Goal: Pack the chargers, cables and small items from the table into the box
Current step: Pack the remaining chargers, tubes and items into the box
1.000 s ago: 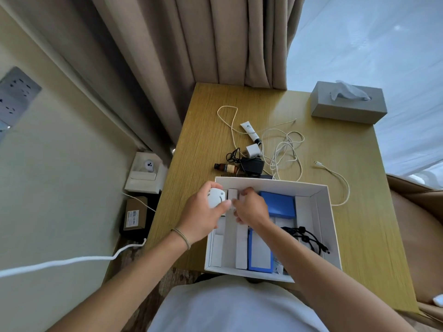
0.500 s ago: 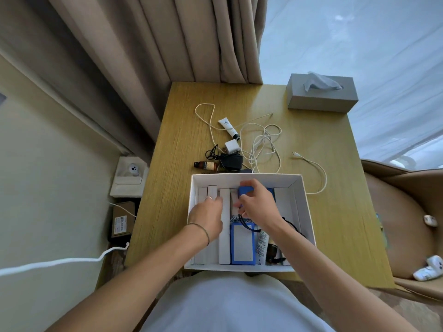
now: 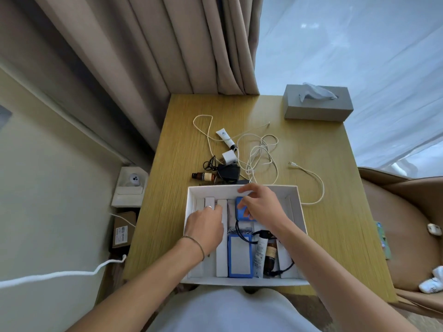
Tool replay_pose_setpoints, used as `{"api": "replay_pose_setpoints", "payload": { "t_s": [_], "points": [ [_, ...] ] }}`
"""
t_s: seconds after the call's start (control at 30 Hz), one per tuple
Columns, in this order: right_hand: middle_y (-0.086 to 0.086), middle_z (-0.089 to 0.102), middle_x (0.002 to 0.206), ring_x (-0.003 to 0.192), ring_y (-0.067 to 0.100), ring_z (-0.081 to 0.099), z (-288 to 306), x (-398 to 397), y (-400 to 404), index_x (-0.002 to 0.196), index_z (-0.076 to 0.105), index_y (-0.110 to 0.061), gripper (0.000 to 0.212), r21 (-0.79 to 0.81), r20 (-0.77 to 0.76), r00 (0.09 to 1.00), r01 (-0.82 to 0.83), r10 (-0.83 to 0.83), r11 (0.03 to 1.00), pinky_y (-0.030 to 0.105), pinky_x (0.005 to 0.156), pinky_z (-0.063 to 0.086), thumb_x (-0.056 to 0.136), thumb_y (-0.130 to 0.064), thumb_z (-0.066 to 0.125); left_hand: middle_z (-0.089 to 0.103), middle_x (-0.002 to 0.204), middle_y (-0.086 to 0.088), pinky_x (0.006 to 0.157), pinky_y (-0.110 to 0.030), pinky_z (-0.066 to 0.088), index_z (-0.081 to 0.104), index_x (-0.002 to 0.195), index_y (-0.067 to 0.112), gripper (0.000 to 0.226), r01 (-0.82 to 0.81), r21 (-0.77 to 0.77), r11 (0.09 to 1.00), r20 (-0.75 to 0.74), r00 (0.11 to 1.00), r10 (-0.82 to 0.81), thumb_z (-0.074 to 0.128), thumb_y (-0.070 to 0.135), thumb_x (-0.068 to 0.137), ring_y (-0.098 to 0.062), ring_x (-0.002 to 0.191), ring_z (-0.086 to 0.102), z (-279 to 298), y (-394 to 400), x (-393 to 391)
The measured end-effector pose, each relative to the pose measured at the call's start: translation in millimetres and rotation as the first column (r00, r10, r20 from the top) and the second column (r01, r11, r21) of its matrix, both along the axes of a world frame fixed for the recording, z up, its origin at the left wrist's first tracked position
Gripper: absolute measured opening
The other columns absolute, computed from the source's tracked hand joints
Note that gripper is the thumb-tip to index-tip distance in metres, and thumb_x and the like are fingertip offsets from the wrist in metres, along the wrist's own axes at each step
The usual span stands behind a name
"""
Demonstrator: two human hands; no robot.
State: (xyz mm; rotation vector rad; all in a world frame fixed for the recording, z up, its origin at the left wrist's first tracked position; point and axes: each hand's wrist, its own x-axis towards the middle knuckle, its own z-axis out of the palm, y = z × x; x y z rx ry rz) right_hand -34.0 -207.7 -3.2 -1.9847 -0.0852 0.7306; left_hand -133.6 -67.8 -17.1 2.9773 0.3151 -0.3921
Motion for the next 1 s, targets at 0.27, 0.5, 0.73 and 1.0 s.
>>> {"api": "replay_pose_setpoints", "payload": {
  "t_s": [0.27, 0.5, 0.73, 1.0],
  "points": [
    [-0.001, 0.076, 0.077, 0.060, 0.012, 0.068, 27.0, 49.0, 22.9, 0.095, 0.071, -0.021, 0.022, 0.016, 0.123, 0.992, -0.036, 0.034, 0.999, 0.023, 0.051, 0.052, 0.087, -0.008, 0.055, 0.059, 0.085, 0.010, 0.056, -0.024, 0.047, 0.061, 0.105, 0.026, 0.014, 0.045, -0.134, 0.990, 0.367, 0.930, 0.008, 0.052, 0.028, 0.094, -0.008, 0.072, 0.056, 58.4, 33.6, 38.2],
    [0.005, 0.075, 0.104, 0.091, 0.026, 0.070, 4.9, 97.5, 68.1, 0.104, 0.077, -0.018, 0.027, -0.423, 0.252, 0.868, -0.299, 0.429, 0.855, 0.039, 0.079, 0.060, 0.090, -0.010, 0.055, 0.063, 0.106, 0.009, 0.074, -0.031, 0.052, 0.062, 0.113, 0.028, 0.022, -0.031, -0.172, 0.985, 0.230, 0.971, 0.071, 0.054, 0.035, 0.094, -0.013, 0.097, 0.059, 55.6, 79.3, 69.9],
    [0.010, 0.061, 0.113, 0.098, 0.031, 0.063, -28.5, 112.8, 96.9, 0.126, 0.057, -0.012, 0.039, -0.708, 0.173, 0.673, -0.423, 0.719, 0.566, 0.038, 0.073, 0.054, 0.087, -0.012, 0.060, 0.063, 0.106, 0.009, 0.068, -0.023, 0.045, 0.063, 0.115, 0.027, 0.021, -0.117, -0.231, 0.966, 0.112, 0.983, 0.146, 0.056, 0.032, 0.095, -0.010, 0.093, 0.059, 36.6, 109.3, 76.2],
    [0.010, 0.051, 0.118, 0.088, 0.021, 0.061, -48.5, 107.7, 119.9, 0.127, 0.058, -0.012, 0.036, -0.901, 0.100, 0.511, -0.317, 0.854, 0.296, 0.032, 0.061, 0.041, 0.091, -0.015, 0.063, 0.062, 0.104, 0.010, 0.070, -0.028, 0.049, 0.063, 0.109, 0.028, 0.017, -0.178, -0.279, 0.944, 0.022, 0.981, 0.191, 0.055, 0.030, 0.095, -0.010, 0.090, 0.059, 13.2, 138.6, 77.7]
  ]
}}
